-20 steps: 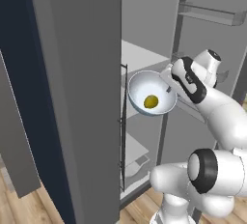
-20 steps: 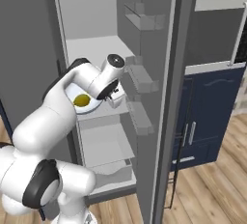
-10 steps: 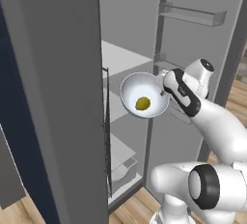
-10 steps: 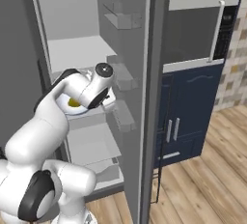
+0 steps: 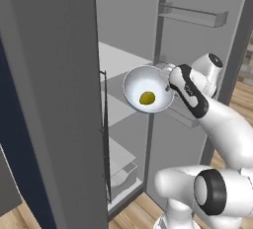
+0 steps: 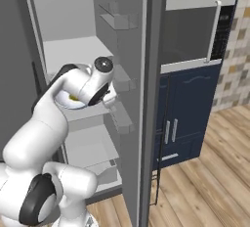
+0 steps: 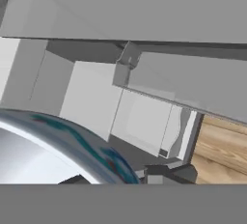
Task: Move the glass cup from next to the sink to the open cabinet. Then, move the bowl with the lemon to the fridge to clear the area for faucet cleaning.
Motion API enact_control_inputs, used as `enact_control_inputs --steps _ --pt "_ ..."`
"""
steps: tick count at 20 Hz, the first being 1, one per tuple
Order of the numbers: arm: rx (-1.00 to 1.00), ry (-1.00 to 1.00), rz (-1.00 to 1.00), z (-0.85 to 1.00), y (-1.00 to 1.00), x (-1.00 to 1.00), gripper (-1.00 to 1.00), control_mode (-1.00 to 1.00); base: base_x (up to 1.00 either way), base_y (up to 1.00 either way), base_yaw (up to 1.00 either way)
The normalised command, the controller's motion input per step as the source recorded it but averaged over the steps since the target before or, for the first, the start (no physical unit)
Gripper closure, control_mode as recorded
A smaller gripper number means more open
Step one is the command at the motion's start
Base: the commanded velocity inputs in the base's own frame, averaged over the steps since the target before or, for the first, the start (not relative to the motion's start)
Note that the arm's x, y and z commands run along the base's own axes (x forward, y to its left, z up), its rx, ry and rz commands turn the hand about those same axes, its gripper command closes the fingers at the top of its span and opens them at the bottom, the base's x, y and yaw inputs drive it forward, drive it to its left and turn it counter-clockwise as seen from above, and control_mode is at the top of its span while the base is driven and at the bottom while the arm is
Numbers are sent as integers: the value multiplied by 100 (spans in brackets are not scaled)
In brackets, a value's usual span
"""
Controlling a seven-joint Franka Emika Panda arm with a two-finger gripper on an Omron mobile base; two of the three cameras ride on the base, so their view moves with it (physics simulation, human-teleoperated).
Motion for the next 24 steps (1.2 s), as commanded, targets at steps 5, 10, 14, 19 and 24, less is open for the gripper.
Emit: enact_control_inputs --steps 5,10,14,19,24 --pt "3 0 -14 100 12 0 100 -100 0 0 0" --pt "10 3 -16 78 38 51 100 -100 0 0 0" --pt "9 9 -13 52 79 41 100 -100 0 0 0" --pt "28 23 -2 22 24 12 100 -100 0 0 0" --pt "13 9 0 3 13 2 100 -100 0 0 0"
